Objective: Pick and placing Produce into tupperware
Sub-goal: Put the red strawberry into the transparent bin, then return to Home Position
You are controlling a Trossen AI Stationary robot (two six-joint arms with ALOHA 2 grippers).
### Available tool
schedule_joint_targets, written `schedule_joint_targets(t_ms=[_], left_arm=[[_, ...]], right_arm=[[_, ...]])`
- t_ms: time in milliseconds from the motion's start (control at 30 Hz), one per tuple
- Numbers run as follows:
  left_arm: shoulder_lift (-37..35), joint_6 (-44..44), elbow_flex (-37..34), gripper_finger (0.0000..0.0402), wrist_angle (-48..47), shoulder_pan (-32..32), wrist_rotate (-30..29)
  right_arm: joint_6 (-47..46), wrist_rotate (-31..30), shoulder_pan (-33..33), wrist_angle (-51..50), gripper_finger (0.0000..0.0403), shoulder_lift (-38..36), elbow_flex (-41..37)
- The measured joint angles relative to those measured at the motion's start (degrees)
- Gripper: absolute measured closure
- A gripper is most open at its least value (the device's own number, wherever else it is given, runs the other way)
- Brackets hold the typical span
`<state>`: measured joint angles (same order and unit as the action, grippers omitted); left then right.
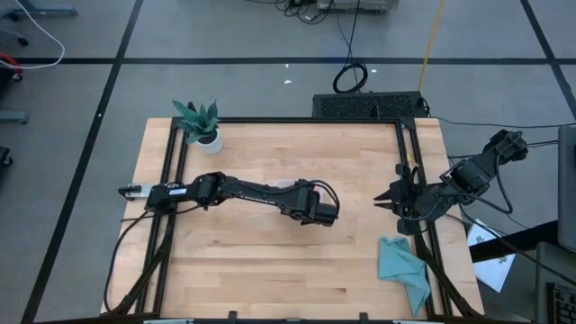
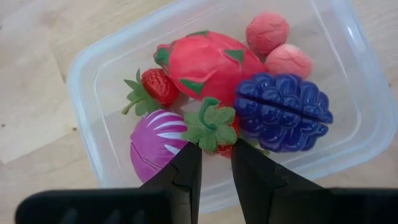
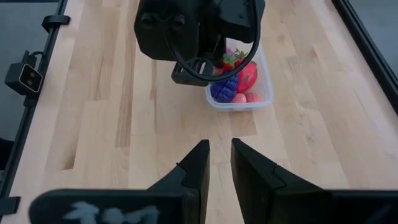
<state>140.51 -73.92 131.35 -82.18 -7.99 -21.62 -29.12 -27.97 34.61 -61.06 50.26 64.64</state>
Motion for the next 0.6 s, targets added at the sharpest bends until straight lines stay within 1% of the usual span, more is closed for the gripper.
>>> schedule_joint_targets(t_ms=[267, 600], left_arm=[[0.0, -0.1, 0.0, 0.0319, -0.4, 0.0, 0.2], [0.0, -1.6, 0.0, 0.0266, -2.0, 0.0, 0.2]], right_arm=[[0.0, 0.8, 0.0, 0.0, 0.0348, 0.0, 0.0], [-0.1, 1.3, 0.0, 0.0, 0.0348, 0.0, 0.0]])
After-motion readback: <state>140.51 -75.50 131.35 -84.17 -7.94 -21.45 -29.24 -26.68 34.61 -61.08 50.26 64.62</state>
